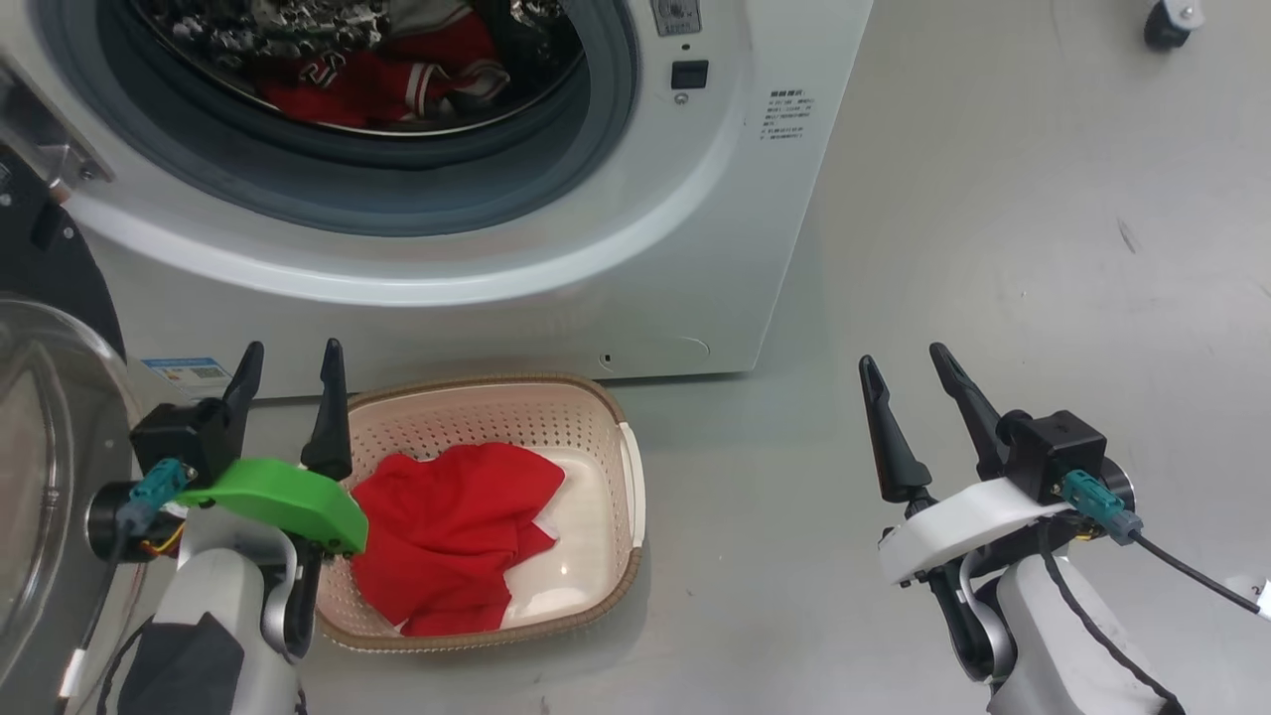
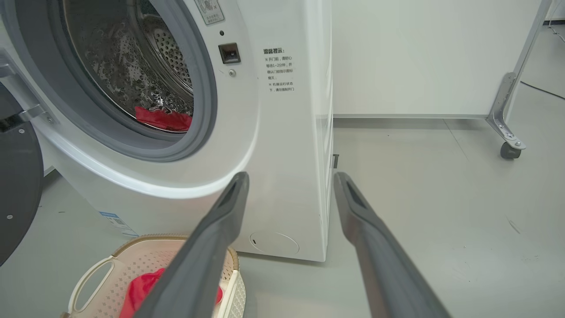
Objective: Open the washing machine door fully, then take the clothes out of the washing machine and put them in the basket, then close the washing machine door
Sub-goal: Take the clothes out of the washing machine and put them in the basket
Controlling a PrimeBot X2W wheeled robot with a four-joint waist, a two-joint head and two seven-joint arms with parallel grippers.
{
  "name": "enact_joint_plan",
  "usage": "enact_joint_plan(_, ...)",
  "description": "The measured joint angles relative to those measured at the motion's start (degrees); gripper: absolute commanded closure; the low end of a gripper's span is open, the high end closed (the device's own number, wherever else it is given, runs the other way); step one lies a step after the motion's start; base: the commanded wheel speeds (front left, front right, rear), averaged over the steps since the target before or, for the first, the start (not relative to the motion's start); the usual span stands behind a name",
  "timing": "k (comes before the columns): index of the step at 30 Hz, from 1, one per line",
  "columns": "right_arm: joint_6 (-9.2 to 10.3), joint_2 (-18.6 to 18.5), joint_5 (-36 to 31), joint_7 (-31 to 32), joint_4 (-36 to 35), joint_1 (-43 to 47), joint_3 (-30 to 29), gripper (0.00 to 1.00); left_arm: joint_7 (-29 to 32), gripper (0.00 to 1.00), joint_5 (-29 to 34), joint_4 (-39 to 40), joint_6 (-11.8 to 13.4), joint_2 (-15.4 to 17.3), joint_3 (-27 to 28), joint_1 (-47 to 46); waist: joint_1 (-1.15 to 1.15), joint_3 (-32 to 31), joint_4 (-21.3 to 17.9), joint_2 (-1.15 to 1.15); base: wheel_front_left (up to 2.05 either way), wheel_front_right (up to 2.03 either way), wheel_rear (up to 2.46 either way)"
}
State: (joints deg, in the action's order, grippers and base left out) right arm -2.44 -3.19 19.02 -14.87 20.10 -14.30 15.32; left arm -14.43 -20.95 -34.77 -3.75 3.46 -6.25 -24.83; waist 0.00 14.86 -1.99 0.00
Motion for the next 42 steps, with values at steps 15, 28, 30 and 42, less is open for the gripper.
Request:
enact_joint_plan(15,-0.01,0.1,-0.6,0.0,0.4,5.9,-1.2,0.0,0.0,0.0,2.6,7.3,2.5,0.5,-1.1,12.5,0.0,-8.6,1.2,0.0,0.0,0.0,0.0)
enact_joint_plan(28,0.0,0.4,-0.6,0.0,0.1,9.1,-1.2,0.0,0.4,0.0,2.9,14.4,4.5,0.5,-2.0,20.1,0.0,-12.3,1.2,0.0,0.0,0.0,0.0)
enact_joint_plan(30,0.0,0.4,-0.6,0.0,0.0,9.2,-1.2,0.0,0.8,0.0,2.9,15.4,4.7,0.5,-2.1,20.6,0.0,-12.4,1.1,0.0,0.0,0.0,0.0)
enact_joint_plan(42,0.0,0.4,-0.6,0.0,-1.1,10.2,-1.3,0.0,2.8,0.0,2.9,20.8,6.0,0.5,-2.2,24.2,0.0,-12.9,0.8,0.0,0.0,0.0,0.0)
